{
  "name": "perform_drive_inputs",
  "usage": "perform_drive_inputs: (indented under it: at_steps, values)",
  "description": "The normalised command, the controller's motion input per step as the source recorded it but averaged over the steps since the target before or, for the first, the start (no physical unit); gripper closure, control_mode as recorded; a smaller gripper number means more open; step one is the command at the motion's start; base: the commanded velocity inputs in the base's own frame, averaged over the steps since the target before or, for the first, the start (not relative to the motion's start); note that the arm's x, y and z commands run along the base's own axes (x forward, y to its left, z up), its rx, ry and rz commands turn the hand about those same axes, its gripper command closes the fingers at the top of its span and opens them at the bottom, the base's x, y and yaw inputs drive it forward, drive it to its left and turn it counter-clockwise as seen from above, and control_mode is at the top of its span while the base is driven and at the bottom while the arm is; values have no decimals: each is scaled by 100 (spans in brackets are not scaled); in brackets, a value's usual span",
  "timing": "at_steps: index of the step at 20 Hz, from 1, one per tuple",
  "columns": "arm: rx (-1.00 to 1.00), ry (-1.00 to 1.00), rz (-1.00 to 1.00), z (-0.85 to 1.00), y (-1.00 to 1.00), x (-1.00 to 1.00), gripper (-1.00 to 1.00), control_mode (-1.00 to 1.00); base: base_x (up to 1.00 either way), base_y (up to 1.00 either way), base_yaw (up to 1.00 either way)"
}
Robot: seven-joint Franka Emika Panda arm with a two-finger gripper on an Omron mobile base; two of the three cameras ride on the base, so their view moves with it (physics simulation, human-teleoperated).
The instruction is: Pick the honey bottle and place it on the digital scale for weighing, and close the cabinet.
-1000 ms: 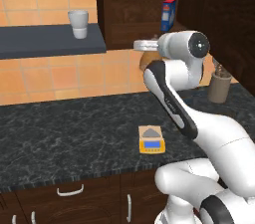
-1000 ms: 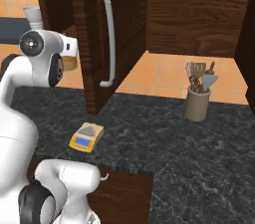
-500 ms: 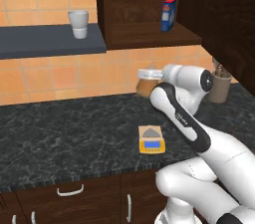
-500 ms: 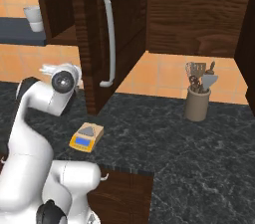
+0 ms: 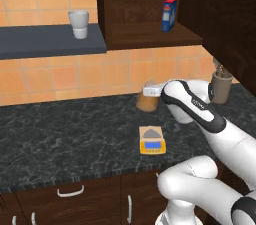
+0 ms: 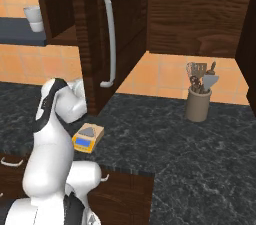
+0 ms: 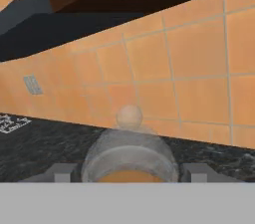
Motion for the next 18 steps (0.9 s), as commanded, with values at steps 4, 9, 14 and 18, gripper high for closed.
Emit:
perform_drive_inputs:
  at_steps: [4, 9, 14, 18]
  values:
    - [-2, -10, 24, -46, -18, 4, 100, -100, 0, 0, 0]
    - [-14, 1, 9, -36, 9, -1, 100, -100, 0, 0, 0]
    - [-14, 2, 0, -18, 2, 0, 100, -100, 0, 0, 0]
    - [-3, -3, 0, -15, -5, -8, 100, -100, 0, 0, 0]
